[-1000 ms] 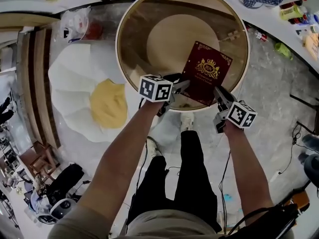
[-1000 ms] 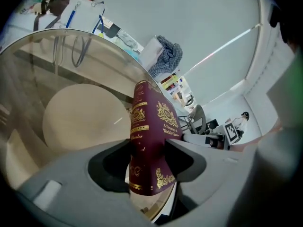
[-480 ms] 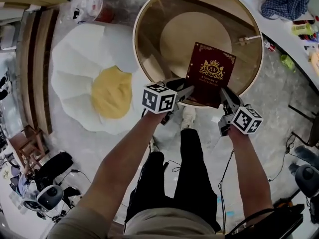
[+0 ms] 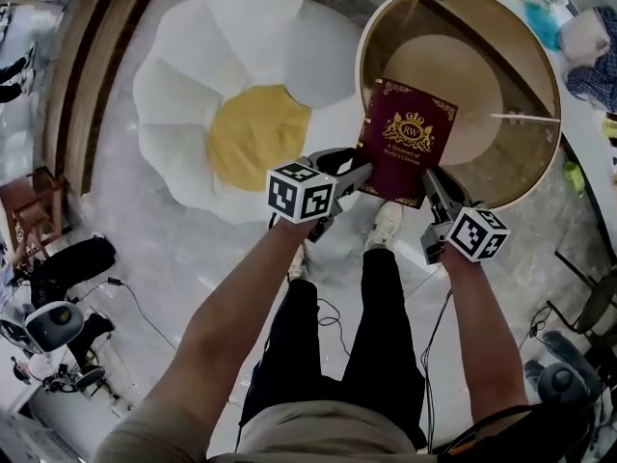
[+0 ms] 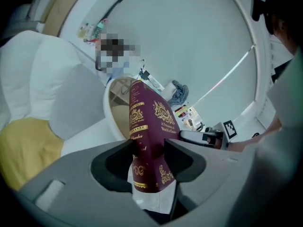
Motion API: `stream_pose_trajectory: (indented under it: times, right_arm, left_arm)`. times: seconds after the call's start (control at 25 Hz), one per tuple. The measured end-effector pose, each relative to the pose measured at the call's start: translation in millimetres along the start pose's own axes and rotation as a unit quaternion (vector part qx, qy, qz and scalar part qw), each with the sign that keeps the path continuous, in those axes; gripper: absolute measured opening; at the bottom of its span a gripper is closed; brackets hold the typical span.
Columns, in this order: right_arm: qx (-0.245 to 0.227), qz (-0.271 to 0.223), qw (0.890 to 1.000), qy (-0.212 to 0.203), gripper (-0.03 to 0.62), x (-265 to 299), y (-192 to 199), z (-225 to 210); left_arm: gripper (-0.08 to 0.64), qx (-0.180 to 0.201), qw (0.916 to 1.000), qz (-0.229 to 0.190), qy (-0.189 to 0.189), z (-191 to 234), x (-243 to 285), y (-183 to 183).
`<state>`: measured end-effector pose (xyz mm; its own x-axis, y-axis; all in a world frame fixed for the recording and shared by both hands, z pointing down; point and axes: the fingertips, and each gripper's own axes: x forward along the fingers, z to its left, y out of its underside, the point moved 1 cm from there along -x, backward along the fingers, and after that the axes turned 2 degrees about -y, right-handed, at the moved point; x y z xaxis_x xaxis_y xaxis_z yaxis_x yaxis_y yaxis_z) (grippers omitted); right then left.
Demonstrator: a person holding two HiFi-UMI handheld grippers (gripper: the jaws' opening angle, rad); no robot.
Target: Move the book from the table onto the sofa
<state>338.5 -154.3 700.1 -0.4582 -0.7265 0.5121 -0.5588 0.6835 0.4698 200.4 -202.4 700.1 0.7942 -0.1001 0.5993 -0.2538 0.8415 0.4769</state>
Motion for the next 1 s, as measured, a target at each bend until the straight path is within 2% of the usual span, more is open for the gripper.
stream_pose_trajectory:
  times: [0.24,0.6,0.84,1.0]
  right_arm:
    - [-0.04,0.059,0.996,-0.056,0.091,71,87,48]
    - [-0.094,0.157,0.977,-0.111,0.091,201,190,108]
    - [-0.116,0.202,0.964,-0.127,0.091,288,295,78]
    - [-0.13,0.223,0.958,-0.127,0.091,331,338,56]
  left_arm:
    - [0.207,-0.047,0.9959,-0.049,-0.059,74,-77,75]
    - [0.207,-0.116,0.9797,-0.105,-0.125,201,-164,151]
    - [0.207,-0.142,0.9705,-0.118,-0.154,305,-158,242]
    - [0.208,-0.161,0.9649,-0.125,-0.165,355,-145,282]
